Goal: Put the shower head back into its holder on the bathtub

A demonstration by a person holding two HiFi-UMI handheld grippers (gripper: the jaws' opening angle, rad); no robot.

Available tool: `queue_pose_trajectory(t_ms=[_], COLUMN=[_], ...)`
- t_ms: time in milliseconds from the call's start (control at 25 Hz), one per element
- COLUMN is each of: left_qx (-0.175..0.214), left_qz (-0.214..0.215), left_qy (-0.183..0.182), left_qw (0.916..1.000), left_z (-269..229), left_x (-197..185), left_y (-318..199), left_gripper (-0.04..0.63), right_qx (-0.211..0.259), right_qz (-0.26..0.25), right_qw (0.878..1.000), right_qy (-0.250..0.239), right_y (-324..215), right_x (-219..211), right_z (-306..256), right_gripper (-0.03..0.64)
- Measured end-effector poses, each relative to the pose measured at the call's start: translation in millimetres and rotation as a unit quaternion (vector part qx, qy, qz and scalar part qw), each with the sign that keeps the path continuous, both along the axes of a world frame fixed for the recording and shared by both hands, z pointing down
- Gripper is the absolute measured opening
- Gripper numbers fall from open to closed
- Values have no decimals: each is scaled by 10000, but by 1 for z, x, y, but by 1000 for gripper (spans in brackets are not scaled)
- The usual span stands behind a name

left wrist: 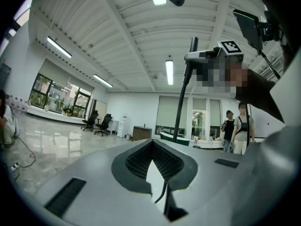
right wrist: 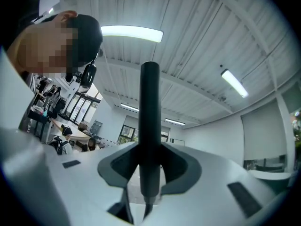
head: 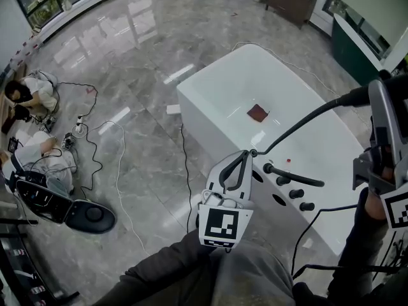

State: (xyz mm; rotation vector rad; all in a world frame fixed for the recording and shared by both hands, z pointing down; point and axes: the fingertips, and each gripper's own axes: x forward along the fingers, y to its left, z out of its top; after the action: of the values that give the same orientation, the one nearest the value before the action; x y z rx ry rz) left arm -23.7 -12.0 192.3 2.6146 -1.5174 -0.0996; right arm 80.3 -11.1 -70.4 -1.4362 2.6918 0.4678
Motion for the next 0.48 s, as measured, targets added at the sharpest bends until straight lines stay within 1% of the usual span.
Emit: queue_pose_trajectory(t_ms=[240,480], left_qx=[-53,52], left_qz=[75,96], left_qy=[-19,-38], left_qw=[10000,9999], left_z=[6,2], left_x=[4,2], left_y=[-5,-14], left_gripper=[3,3], right_qx=[-214,-824], right_qz=[114,254], right_qw=[9997,9963], right_qy=[-27,-6], right_y=[-11,-21], right_x=[6,5], right_z=[16,89], right_gripper=[140,140])
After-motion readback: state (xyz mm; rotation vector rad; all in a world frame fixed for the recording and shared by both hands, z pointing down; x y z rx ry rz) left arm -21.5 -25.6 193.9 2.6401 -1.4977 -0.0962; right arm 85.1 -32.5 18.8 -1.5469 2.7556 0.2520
